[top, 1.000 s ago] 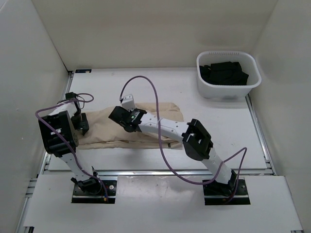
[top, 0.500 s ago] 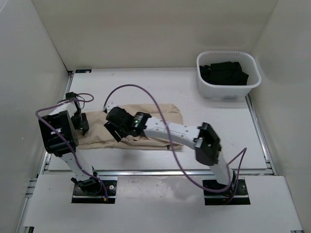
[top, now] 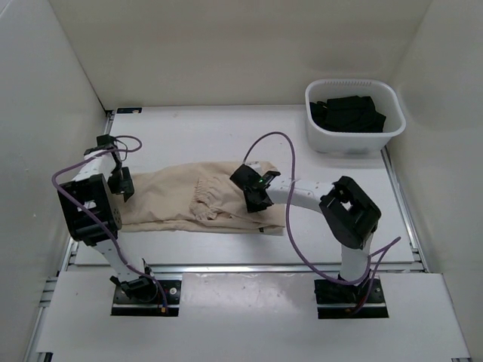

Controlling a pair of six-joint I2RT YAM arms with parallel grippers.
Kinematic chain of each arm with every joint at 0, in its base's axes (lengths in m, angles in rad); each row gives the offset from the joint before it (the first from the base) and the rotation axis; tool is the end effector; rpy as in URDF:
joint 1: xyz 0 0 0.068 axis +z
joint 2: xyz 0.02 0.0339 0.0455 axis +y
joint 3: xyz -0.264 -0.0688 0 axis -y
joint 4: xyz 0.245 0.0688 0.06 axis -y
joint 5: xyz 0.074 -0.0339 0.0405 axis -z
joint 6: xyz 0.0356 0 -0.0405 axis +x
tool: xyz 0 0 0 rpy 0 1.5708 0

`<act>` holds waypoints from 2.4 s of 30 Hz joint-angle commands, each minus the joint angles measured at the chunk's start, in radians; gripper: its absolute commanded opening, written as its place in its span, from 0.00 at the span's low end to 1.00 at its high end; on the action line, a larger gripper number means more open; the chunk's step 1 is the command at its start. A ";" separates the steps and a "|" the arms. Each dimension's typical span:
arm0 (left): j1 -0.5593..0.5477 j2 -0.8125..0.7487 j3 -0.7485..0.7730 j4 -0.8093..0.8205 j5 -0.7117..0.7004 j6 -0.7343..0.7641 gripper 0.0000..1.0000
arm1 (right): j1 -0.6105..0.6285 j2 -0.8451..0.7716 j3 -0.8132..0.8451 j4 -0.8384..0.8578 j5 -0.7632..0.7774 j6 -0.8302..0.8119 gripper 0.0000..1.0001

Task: Fold and stack the trousers
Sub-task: Fold the trousers

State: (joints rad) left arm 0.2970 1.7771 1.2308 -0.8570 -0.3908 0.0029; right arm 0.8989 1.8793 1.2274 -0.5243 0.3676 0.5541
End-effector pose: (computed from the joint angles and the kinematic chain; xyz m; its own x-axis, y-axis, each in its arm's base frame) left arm 0.3139 0.1102 0.1905 -0.9438 -0.2860 -0.1656 -0.3286 0.8664 0.3761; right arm 0.2419 0.2836 0.1651 -0.8277 -0.2519 -0.5015 -0.2456 0.9661 -0.0798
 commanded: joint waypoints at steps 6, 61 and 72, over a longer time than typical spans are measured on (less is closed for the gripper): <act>-0.004 -0.059 0.004 -0.020 -0.034 -0.003 1.00 | -0.046 -0.159 0.058 -0.040 0.031 0.078 0.68; 0.005 -0.068 0.048 -0.091 0.084 -0.003 1.00 | 0.097 0.428 1.209 -0.682 -0.263 0.020 0.00; 0.005 -0.021 0.058 -0.091 0.084 -0.003 1.00 | 0.130 0.510 1.121 -0.457 -0.331 -0.095 0.00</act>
State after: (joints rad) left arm 0.3054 1.7710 1.2652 -0.9501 -0.3168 0.0025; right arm 1.0107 2.3653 2.3211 -1.0435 0.0704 0.5201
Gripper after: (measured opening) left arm 0.998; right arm 0.014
